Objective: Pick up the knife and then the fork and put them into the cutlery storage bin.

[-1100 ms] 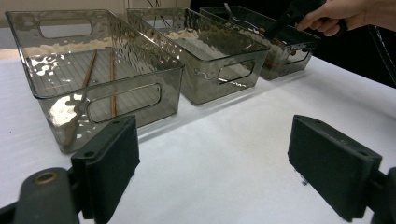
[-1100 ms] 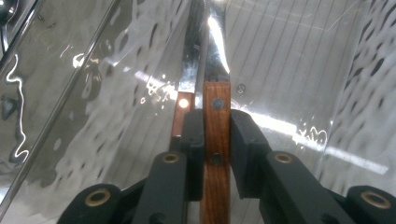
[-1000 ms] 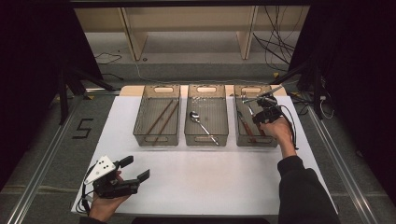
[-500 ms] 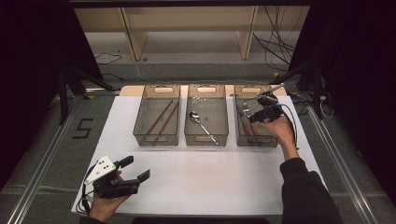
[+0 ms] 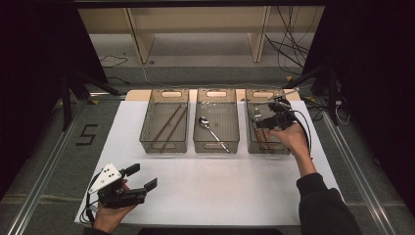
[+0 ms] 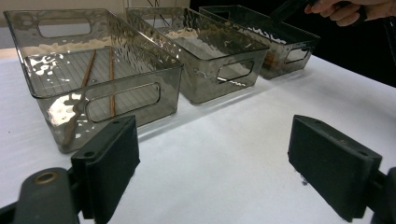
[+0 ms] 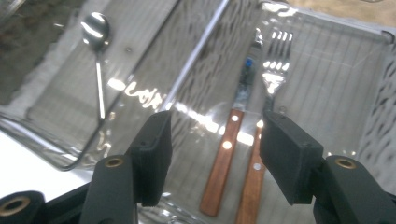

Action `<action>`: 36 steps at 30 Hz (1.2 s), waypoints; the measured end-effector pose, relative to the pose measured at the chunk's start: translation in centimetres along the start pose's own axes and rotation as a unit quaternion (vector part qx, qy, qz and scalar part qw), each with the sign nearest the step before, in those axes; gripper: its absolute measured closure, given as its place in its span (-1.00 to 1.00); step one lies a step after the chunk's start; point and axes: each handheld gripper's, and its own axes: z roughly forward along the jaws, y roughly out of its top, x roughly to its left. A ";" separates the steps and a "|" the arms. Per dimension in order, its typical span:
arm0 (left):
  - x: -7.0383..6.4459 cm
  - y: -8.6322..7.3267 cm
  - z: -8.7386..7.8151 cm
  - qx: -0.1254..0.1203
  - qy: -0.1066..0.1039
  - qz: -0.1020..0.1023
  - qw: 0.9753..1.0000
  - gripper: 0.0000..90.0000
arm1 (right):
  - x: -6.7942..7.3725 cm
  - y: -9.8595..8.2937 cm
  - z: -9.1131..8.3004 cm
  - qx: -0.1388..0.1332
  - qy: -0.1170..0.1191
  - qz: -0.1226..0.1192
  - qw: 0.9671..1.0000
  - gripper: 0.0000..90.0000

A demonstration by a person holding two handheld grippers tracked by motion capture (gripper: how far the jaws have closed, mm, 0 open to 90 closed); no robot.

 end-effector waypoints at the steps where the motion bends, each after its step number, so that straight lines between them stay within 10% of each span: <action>1: 0.0 0.0 0.0 0.001 0.000 0.000 1.000 -0.64 | 0.1 -0.1 -0.1 -0.004 0.003 -0.002 1.000 -0.03; 36: 0.0 -0.1 0.1 0.006 -0.006 -0.001 1.000 -0.64 | 5.1 -4.7 -3.8 -0.116 0.045 -0.052 0.991 -0.37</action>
